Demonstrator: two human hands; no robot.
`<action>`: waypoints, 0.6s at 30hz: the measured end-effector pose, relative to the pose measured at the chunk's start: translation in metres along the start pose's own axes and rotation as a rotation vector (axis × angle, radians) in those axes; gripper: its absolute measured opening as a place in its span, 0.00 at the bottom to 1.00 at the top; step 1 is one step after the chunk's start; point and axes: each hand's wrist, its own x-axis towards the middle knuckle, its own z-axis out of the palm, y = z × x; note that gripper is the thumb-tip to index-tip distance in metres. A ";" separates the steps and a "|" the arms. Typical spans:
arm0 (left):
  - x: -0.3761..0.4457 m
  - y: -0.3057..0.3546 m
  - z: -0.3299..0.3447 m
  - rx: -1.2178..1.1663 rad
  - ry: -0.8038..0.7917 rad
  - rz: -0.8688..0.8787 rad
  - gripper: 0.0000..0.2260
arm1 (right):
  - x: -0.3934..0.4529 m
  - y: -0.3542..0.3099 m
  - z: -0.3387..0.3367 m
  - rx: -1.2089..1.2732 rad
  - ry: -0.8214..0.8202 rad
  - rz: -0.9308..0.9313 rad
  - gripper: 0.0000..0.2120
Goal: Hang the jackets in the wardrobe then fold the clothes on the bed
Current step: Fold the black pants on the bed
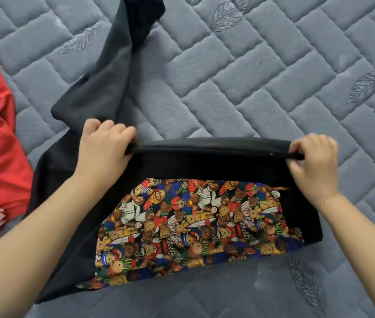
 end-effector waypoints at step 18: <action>-0.144 0.057 0.004 -0.656 -0.138 -0.300 0.11 | -0.096 -0.122 0.007 0.319 -0.497 0.296 0.13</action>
